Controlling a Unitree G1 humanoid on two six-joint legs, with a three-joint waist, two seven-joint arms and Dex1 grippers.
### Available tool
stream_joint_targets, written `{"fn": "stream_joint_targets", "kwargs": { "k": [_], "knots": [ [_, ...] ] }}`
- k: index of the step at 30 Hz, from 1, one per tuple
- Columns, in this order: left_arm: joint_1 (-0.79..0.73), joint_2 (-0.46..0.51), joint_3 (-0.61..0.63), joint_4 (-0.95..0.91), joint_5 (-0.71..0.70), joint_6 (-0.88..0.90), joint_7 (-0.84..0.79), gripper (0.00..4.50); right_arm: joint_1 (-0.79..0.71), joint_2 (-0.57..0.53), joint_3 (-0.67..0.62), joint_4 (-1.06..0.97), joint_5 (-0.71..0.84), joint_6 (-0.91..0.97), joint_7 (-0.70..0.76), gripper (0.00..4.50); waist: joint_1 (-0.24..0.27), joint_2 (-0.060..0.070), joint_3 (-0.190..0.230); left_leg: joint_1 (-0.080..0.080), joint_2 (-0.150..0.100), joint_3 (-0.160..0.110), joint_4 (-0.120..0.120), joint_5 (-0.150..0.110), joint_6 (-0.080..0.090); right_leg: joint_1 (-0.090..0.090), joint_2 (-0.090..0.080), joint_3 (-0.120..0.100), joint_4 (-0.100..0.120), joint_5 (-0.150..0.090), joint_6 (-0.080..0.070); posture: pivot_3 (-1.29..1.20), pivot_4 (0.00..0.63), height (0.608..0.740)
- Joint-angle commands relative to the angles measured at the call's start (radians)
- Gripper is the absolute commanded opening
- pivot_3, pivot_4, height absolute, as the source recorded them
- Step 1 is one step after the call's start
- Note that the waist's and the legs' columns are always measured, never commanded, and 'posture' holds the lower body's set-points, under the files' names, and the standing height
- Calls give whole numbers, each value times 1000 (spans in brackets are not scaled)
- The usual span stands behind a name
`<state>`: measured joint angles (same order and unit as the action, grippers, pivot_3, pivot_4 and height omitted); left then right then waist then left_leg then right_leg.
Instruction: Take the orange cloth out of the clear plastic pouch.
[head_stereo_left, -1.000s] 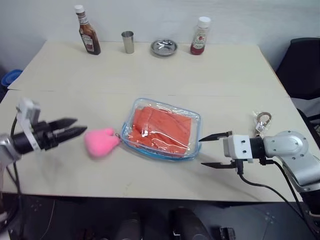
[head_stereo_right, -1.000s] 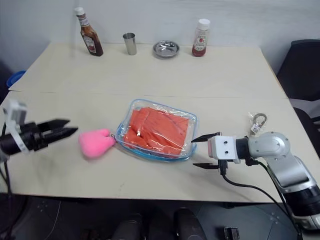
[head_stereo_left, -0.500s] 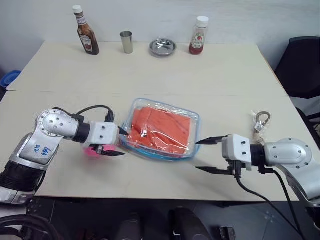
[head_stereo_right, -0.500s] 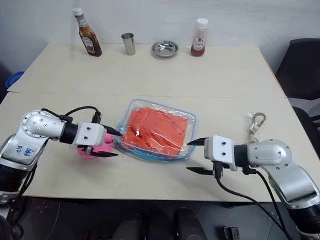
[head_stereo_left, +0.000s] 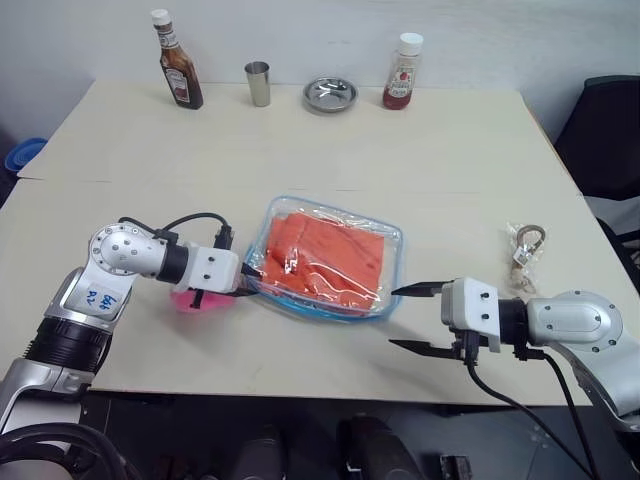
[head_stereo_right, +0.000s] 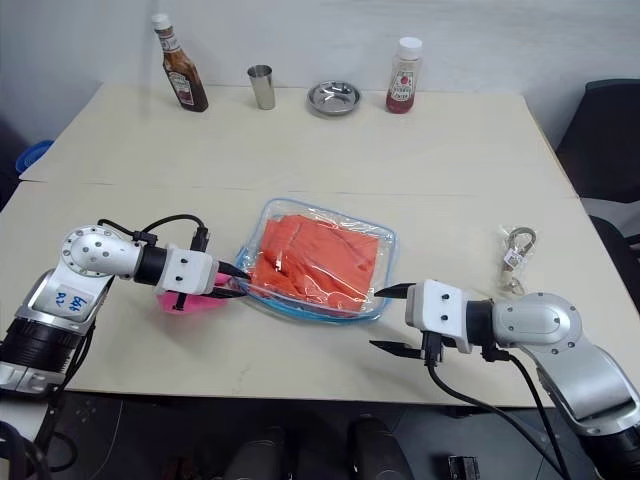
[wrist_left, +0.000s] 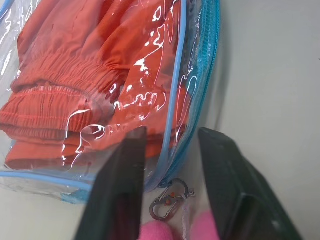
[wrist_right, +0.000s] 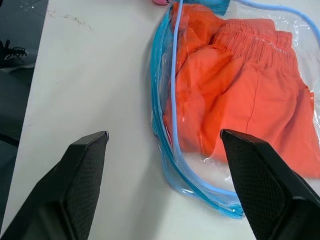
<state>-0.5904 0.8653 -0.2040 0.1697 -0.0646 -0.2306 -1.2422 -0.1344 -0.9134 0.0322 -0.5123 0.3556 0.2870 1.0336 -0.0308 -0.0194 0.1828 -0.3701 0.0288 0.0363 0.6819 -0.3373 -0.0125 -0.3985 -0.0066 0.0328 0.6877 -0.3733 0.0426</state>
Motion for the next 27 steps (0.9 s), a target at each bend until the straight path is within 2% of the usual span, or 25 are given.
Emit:
{"fn": "stream_joint_targets", "kwargs": {
  "k": [1,2,8,10,13,18,19,20,25,26,27],
  "knots": [
    [-9,10,29,-11,-5,-13,-4,311,-5,9,-23,-31,11,-3,-7,3749,1,0,0,0,0,0,0,0,0,0,0,0,0,0,0,0,150,740],
    [-9,10,29,-9,-6,-14,-6,42,-5,8,-23,-30,11,-4,-6,3749,2,0,0,0,0,0,0,0,0,0,0,0,0,0,0,0,150,740],
    [4,9,38,-12,-24,52,-8,42,-14,4,-27,-16,12,-11,4,3749,1,0,0,0,0,0,0,0,0,0,0,0,0,0,0,0,150,740],
    [12,-22,71,-57,-128,209,-6,42,-21,5,-27,-12,15,-6,4,3749,0,0,0,0,0,0,0,0,0,0,0,0,0,0,0,0,150,740],
    [4,-87,141,-168,-329,541,58,42,-28,20,-25,-19,36,16,-7,3749,3,0,0,0,0,0,0,0,0,0,0,0,0,0,0,0,150,740],
    [42,-182,227,-324,-473,829,239,42,-8,49,-1,-52,51,66,-34,3749,4,0,0,-1,0,-1,1,0,0,1,-1,-1,1,0,0,0,150,740],
    [52,-198,239,-349,-493,866,270,0,-7,53,8,-54,45,72,-40,3342,3,0,0,-1,0,-1,1,0,0,0,-1,-1,1,0,0,0,150,740],
    [70,-210,243,-379,-501,888,293,0,-13,66,20,-50,35,80,-54,3120,1,-1,0,-1,0,-1,1,0,0,0,-1,-1,1,0,0,0,150,740],
    [174,-238,198,-505,-474,902,348,0,-101,159,102,20,-58,112,-153,1390,-8,-1,0,1,0,-1,1,1,-2,0,0,0,2,0,0,0,150,740],
    [186,-240,187,-517,-466,897,352,0,-118,178,118,34,-81,119,-175,1109,-6,-1,0,1,0,-1,1,1,-2,0,0,0,2,0,0,0,150,740],
    [192,-243,179,-522,-462,894,356,0,-131,192,130,46,-100,124,-191,1109,-3,-1,0,1,0,-1,1,1,-2,0,0,0,2,0,0,0,150,740]
  ]
}}
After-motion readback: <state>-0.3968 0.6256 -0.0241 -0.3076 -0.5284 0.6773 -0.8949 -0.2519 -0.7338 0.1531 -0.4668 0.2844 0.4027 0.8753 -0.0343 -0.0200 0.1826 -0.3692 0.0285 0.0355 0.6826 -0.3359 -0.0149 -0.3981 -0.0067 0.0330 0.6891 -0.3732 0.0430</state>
